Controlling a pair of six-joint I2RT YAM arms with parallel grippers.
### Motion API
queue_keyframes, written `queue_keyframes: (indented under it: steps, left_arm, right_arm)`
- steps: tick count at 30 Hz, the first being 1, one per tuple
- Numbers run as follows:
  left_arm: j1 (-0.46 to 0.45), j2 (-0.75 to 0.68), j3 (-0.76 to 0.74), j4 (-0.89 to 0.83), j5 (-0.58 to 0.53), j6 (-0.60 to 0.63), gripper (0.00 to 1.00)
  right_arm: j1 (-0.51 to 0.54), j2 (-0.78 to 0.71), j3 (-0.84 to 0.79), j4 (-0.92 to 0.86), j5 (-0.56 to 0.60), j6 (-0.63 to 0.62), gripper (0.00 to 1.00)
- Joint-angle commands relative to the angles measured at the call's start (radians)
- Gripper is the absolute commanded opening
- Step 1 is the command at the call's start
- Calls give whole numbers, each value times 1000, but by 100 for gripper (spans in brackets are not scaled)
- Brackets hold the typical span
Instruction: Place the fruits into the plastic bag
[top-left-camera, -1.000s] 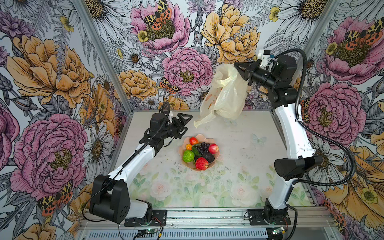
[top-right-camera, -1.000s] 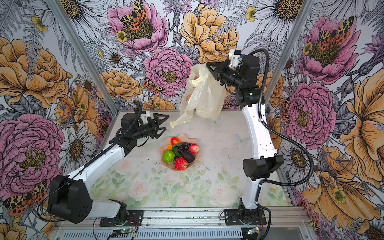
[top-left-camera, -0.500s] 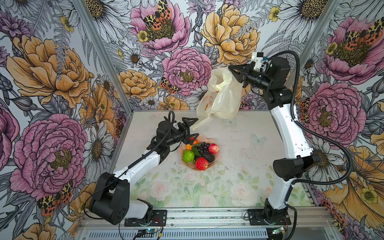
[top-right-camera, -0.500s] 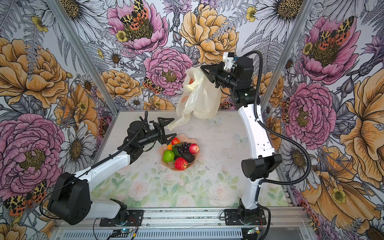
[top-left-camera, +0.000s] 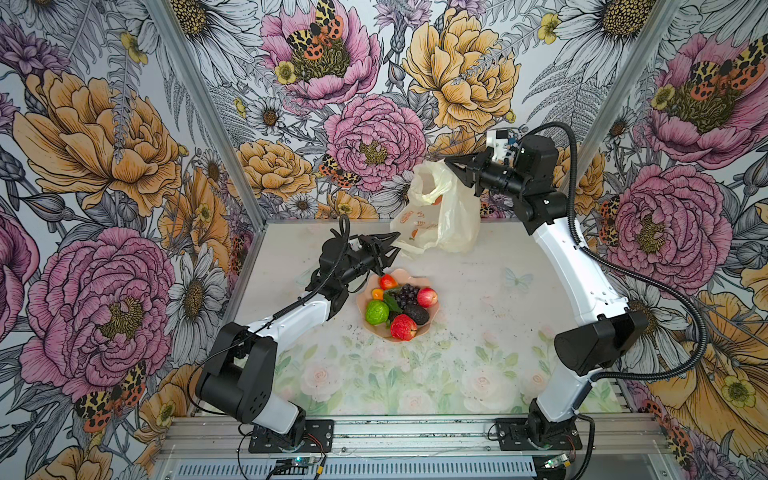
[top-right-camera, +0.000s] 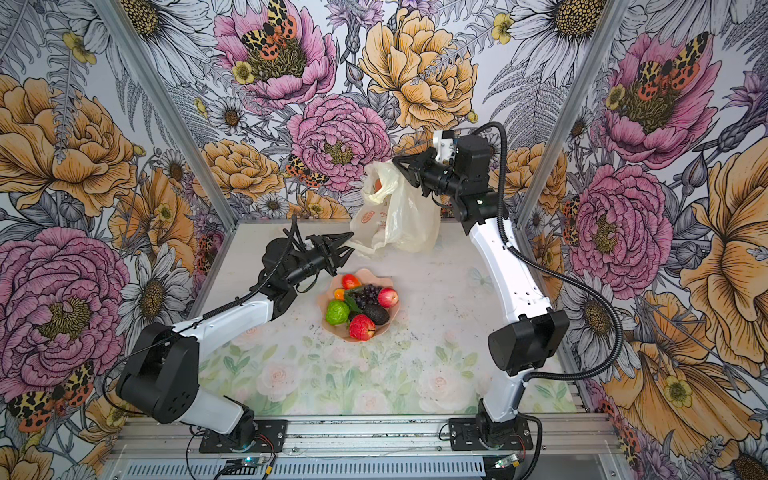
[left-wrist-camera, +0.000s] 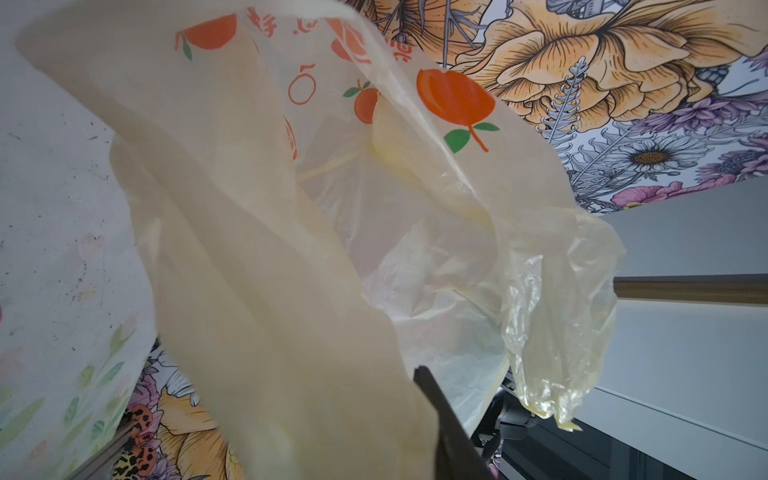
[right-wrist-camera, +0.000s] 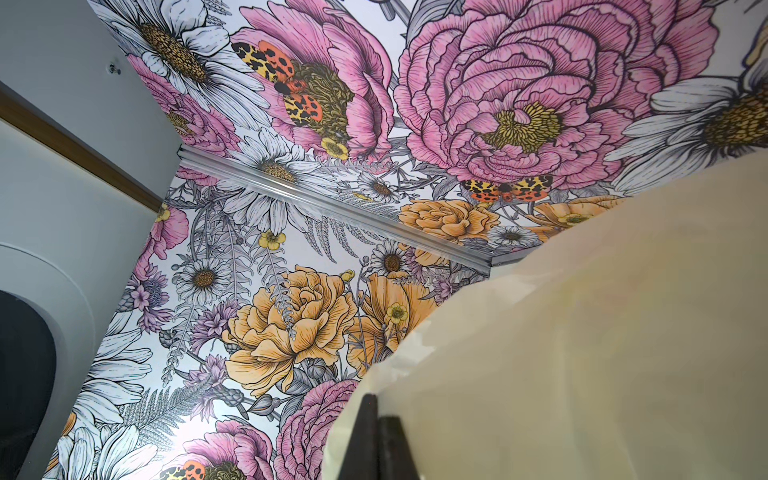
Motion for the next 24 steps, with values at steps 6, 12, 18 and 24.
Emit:
queue_keyframes:
  steps: [6,12,18,24]
  left_arm:
    - [66,16,133,-170,57,208,0]
    - [45,102,394,-445,133,519,0]
    - [-13,230,751,-968,139,955,0]
    - [-35,274,812,-991,200,993,0]
  right_arm:
    - [-77,-279,-415,244,17,61,0]
    - [-204,-522,-826,98,22,15,11]
    - [-269,-637,-756,-706,261,-503,58]
    - [-230,-613,-502,-1028,411,-727,75]
